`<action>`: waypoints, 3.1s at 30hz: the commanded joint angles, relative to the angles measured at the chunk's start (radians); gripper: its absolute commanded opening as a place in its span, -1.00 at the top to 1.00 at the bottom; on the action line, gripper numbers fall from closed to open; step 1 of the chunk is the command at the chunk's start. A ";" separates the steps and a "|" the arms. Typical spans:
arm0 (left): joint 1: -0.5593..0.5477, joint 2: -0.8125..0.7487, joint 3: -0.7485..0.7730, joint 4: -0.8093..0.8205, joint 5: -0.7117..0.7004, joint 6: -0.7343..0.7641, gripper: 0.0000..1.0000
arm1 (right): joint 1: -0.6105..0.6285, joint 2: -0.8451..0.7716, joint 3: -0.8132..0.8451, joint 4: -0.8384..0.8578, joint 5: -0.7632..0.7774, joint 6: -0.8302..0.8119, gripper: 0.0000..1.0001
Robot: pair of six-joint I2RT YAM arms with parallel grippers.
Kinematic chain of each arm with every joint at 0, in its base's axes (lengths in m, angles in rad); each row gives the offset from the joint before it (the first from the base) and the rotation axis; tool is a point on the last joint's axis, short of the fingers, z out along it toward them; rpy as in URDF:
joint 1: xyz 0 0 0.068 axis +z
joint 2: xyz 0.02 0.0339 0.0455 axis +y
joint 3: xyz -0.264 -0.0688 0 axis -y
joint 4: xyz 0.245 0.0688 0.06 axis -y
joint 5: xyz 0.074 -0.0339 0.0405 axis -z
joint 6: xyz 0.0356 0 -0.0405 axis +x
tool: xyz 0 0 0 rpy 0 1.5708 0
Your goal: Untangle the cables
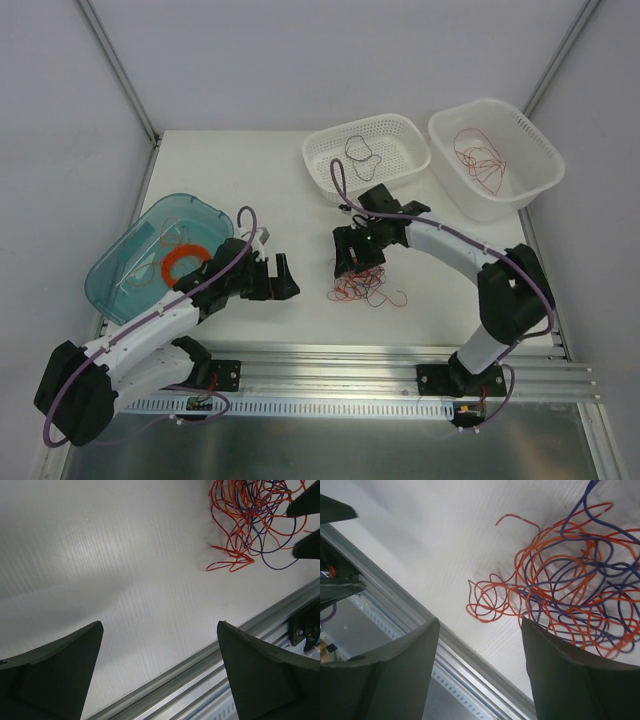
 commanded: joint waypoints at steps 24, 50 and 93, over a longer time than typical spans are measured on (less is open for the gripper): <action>-0.187 0.723 0.551 0.115 0.043 0.085 -0.98 | -0.253 -0.052 -0.166 0.282 0.097 0.039 0.33; -0.208 1.030 0.745 0.121 -0.309 -0.023 -0.81 | -0.168 -0.349 -0.080 0.103 0.068 0.029 0.99; 0.051 0.421 0.127 -0.066 -0.467 -0.006 0.46 | -0.611 -0.640 0.766 -0.152 0.332 0.001 0.99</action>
